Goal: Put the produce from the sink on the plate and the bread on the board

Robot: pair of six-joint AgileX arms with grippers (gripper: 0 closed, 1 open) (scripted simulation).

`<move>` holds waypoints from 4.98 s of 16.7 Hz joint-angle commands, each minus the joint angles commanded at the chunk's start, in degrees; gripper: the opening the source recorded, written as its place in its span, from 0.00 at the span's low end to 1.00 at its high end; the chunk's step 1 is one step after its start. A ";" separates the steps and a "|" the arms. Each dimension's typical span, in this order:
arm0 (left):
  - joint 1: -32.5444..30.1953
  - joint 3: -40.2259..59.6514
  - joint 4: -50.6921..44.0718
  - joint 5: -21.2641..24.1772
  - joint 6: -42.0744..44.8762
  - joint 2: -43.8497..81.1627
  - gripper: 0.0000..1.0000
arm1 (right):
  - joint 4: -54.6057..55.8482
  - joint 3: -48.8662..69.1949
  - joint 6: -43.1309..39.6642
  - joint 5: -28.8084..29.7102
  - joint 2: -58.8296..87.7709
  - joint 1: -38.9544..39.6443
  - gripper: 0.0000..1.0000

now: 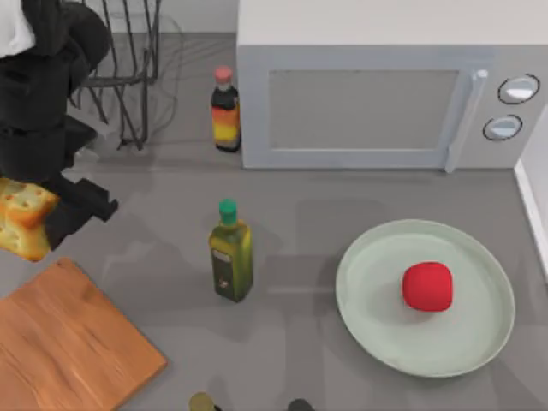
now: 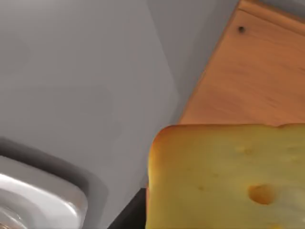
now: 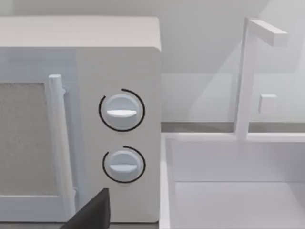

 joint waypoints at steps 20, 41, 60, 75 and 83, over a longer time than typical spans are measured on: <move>9.20 -33.62 15.11 16.99 -100.39 -25.64 0.00 | 0.00 0.00 0.00 0.00 0.00 0.00 1.00; 8.65 -40.78 26.23 17.28 -101.96 -22.78 0.00 | 0.00 0.00 0.00 0.00 0.00 0.00 1.00; 8.64 -41.55 26.73 17.26 -101.99 -22.12 1.00 | 0.00 0.00 0.00 0.00 0.00 0.00 1.00; 8.90 -48.32 33.84 16.71 -91.01 -34.80 1.00 | 0.00 0.00 0.00 0.00 0.00 0.00 1.00; 9.23 -67.68 54.04 15.87 -53.54 -74.94 1.00 | 0.00 0.00 0.00 0.00 0.00 0.00 1.00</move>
